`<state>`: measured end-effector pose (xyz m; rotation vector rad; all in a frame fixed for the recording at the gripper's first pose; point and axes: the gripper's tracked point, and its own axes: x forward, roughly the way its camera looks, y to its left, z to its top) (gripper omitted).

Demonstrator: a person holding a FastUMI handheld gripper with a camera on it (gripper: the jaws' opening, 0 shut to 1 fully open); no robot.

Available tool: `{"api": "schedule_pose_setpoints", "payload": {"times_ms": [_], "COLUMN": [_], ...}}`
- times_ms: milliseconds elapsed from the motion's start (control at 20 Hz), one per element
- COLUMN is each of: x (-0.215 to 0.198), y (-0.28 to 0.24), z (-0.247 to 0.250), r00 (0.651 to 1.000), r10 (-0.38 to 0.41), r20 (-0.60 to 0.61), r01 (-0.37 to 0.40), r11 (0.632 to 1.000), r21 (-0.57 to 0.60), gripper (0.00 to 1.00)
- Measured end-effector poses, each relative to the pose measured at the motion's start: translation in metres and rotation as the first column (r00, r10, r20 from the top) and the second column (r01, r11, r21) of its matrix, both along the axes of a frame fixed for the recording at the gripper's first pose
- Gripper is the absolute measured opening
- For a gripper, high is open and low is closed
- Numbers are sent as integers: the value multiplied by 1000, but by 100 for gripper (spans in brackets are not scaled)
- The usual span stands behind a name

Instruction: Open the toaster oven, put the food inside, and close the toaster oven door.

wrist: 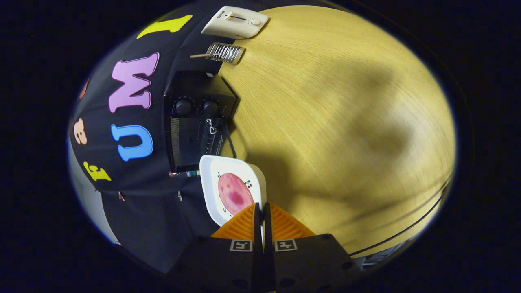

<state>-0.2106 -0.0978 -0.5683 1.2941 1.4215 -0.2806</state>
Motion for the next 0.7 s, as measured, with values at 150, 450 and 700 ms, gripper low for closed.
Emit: {"api": "schedule_pose_setpoints", "payload": {"times_ms": [150, 450, 700], "x": [36, 107, 154], "y": [46, 109, 124], "z": [-6, -53, -89], "r00": [995, 955, 882], "r10": [-100, -296, -467], "r20": [26, -4, -57], "r01": [100, 296, 459], "r11": [995, 955, 882], "r21": [-2, -26, -109], "gripper": [5, 5, 5]}}
